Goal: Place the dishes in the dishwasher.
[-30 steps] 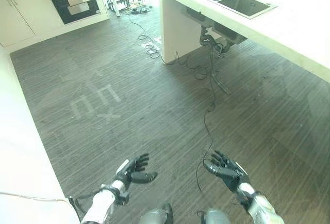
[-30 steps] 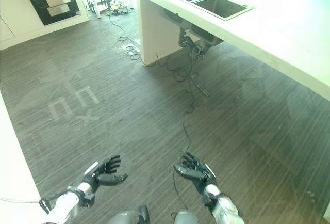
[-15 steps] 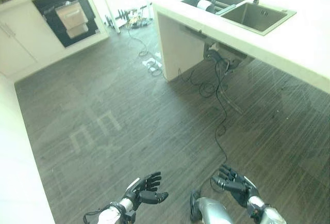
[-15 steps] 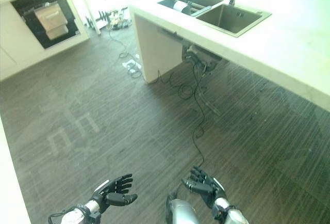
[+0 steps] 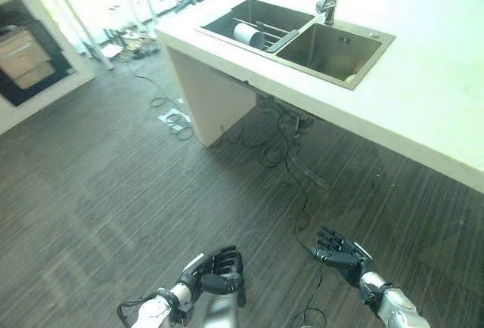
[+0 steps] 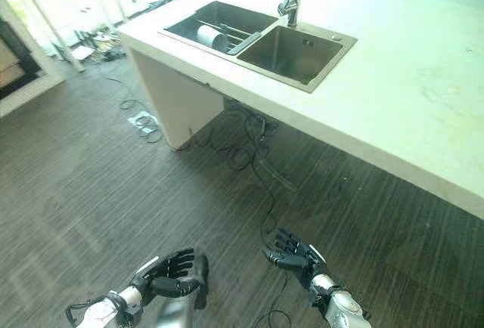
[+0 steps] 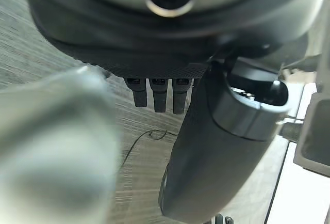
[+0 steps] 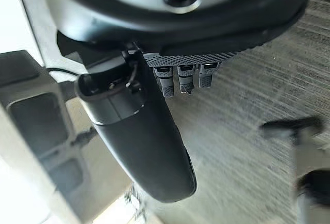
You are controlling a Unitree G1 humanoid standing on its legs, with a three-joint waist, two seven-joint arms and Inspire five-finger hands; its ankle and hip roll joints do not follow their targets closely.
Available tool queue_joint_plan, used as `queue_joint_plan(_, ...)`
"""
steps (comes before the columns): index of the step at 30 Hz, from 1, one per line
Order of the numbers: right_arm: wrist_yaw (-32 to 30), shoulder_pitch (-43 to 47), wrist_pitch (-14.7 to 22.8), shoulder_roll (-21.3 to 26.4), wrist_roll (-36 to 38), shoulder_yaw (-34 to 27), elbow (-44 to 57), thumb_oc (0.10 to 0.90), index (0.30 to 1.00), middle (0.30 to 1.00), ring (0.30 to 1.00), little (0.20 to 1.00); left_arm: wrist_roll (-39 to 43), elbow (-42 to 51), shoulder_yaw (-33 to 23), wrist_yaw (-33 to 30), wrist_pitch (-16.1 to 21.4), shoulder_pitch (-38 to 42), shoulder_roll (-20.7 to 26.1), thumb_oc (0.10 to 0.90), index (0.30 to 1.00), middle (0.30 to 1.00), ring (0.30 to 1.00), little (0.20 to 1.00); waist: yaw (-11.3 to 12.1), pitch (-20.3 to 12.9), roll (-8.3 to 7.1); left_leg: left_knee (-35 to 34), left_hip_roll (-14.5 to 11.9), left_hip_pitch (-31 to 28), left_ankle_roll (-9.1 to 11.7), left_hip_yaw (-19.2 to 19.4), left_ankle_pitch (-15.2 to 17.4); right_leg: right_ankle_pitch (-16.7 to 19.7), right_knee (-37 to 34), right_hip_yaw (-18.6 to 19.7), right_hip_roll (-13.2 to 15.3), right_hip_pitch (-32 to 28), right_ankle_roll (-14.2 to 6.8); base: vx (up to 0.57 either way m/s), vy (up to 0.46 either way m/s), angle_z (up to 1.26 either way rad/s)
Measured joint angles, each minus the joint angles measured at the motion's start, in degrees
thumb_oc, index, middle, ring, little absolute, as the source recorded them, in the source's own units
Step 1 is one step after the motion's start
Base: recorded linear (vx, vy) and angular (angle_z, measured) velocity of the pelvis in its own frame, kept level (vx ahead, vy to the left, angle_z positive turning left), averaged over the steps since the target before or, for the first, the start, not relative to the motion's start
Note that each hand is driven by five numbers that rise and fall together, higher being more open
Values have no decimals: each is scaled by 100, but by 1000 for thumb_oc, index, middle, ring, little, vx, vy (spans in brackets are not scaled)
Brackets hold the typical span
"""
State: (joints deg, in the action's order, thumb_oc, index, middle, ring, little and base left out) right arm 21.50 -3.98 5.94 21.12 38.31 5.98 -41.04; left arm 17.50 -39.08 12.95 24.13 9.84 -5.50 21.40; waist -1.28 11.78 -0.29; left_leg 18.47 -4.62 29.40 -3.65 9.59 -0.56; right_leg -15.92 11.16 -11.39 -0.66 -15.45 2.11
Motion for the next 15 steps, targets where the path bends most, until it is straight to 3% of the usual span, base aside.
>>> queue_joint_plan(1, -12, -342, 4, 174, 2, -50, 55, 800, 900, 900, 900, 900, 5, 80, 38, 98, -3, -96, -24, 800, 900, 900, 900, 900, -76, -146, 214, 34, -25, -346, -637, 404, 290, -30, 288, -47, 10, -233, -178, 368, 288, 8)
queue_joint_plan(2, -63, -539, -12, 226, 3, -35, 24, 800, 900, 900, 900, 900, 13, 162, 24, 163, 8, -157, 56, 800, 900, 900, 900, 900, -77, -330, 323, -121, 63, -691, -738, 482, 142, -175, 664, -27, 52, -380, -355, 333, 308, 14)
queue_joint_plan(3, -82, -625, -18, 120, 4, -47, -16, 800, 900, 900, 900, 900, 11, 150, -51, 113, -19, -74, 117, 800, 900, 900, 900, 900, -34, -412, 128, -140, 315, -881, -535, 627, -48, -487, 1032, 15, 409, -344, -537, 349, 301, 12)
queue_joint_plan(4, -44, -573, -22, 49, 14, -65, -14, 800, 900, 900, 900, 900, -11, 140, -153, 67, -49, 176, 146, 800, 900, 900, 900, 900, -31, -452, -52, -134, 670, -984, -594, 582, -150, -671, 938, 137, 557, -189, -588, 416, 404, 32)
queue_joint_plan(5, -44, -492, -31, -28, 15, -108, -18, 800, 900, 900, 900, 900, -74, 118, -146, 37, -100, 405, 171, 800, 900, 900, 900, 900, -57, -447, -109, -150, 900, -1072, -670, 531, -44, -749, 976, 130, 605, -1, -519, 425, 429, 60)
queue_joint_plan(6, -49, -448, -38, -75, -6, -134, 1, 800, 900, 900, 900, 900, -92, 90, -101, 4, -125, 617, 148, 800, 900, 900, 900, 900, -135, -457, -90, -183, 1099, -1193, -778, 446, 90, -512, 1194, -30, 616, 52, -455, 410, 438, 94)
queue_joint_plan(8, -64, -482, -61, -291, -11, -145, 11, 800, 900, 900, 900, 900, -87, 84, 100, -11, -109, 954, 162, 800, 900, 900, 900, 900, -230, -496, -17, -275, 1347, -1619, -799, 29, 181, 354, 2030, -10, 617, 93, -793, 253, 320, 117)
queue_joint_plan(11, -127, -165, -74, -623, -10, -130, 27, 800, 900, 900, 900, 900, -69, 68, 91, -256, -114, 1251, 207, 800, 900, 900, 900, 900, -239, -483, -13, -233, 1488, -1862, -830, -335, 471, 888, 4105, 291, 598, 1297, -1186, 140, 250, 63)
queue_joint_plan(13, -201, 68, -67, -612, -10, -126, 25, 800, 900, 900, 900, 900, -80, -17, 226, -495, -139, 1320, 208, 800, 900, 900, 900, 900, -258, -381, 144, -467, 1509, -2154, -820, -575, 524, 736, 4776, 212, 539, 2230, -1064, 125, 155, 37)
queue_joint_plan(14, -264, 132, -71, -589, -10, -124, -17, 800, 900, 900, 900, 900, -85, -124, 370, -559, -148, 1364, 185, 800, 900, 900, 900, 900, -293, -286, 237, -738, 1479, -2479, -538, -818, 515, 500, 4648, 146, 318, 2612, -922, 144, 90, 69)
queue_joint_plan(15, -345, 105, -95, -587, -3, -96, -127, 800, 900, 900, 900, 900, -89, -274, 419, -645, -169, 1398, 96, 800, 900, 900, 900, 900, -352, -99, 144, -554, 1296, -2587, 747, -664, 1084, 398, 4094, 172, 121, 2915, -580, 155, 39, 91)
